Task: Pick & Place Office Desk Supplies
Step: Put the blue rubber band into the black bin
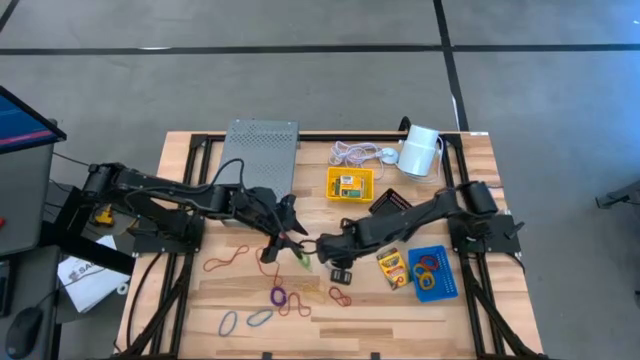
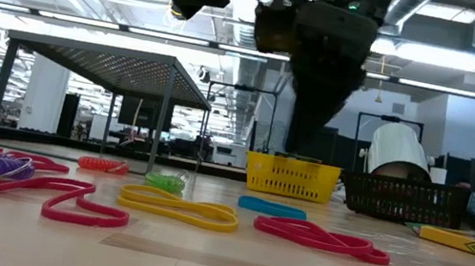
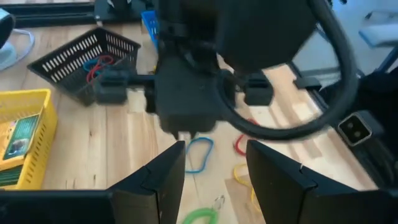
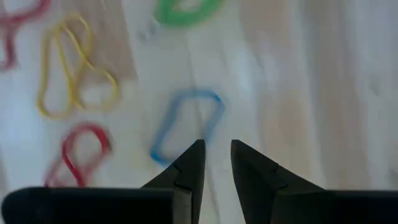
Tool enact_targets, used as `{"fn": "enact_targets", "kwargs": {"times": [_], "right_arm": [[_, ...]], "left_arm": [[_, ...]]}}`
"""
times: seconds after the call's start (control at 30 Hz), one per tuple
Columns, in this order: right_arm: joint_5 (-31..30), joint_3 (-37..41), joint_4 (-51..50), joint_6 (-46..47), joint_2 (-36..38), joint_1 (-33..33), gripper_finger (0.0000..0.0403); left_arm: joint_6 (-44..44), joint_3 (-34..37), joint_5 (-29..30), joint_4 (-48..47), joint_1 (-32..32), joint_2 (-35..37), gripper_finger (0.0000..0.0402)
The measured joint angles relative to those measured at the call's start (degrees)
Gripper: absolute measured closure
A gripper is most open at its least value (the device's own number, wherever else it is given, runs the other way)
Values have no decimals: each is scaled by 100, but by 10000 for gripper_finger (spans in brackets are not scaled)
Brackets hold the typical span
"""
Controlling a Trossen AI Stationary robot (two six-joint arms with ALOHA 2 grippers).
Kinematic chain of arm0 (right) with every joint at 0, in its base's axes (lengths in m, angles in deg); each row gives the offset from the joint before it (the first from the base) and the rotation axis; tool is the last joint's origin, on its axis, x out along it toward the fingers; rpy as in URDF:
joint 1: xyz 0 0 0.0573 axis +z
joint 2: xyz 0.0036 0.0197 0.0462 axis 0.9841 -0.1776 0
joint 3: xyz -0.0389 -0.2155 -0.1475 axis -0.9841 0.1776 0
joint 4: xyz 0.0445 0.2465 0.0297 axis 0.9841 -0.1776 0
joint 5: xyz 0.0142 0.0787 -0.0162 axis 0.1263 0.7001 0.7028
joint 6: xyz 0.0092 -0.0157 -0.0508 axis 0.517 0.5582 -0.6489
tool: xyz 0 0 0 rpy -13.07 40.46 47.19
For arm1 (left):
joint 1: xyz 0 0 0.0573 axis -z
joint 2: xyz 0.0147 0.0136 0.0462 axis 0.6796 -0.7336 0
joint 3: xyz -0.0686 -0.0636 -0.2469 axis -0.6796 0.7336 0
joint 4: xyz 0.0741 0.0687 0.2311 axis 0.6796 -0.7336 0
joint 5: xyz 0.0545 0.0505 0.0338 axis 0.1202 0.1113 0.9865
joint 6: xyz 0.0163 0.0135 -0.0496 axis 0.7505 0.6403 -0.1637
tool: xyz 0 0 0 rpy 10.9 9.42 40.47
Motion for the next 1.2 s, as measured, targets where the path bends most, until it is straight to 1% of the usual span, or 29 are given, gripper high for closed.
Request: {"fn": "enact_targets", "kwargs": {"times": [0.2,0.33,0.4,0.53,0.6,0.7,0.87,0.93,1.07,1.2], "right_arm": [[13,-45,5,50,-304,55,327],[18,-43,104,72,-413,89,327],[26,-43,126,108,-410,91,327],[22,-43,225,109,-413,87,327],[23,-42,247,108,-413,84,327],[25,-29,262,85,-413,91,327],[22,15,343,60,-413,56,327],[24,99,433,27,-410,39,327],[26,146,438,24,-413,-45,327],[26,145,474,13,-413,-101,327]], "left_arm": [[357,0,3,-160,-2,-2,235],[394,0,23,-292,-2,143,235],[389,9,123,-503,-2,331,237],[374,94,245,-618,-3,827,245],[353,297,271,-512,-4,1168,251],[172,756,275,-73,-13,1746,258],[-232,1568,288,1100,-41,2609,265],[-350,1783,306,1269,-46,2829,266],[-412,1929,311,1363,-39,2986,265],[-396,1928,310,1388,-28,2952,266]]}}
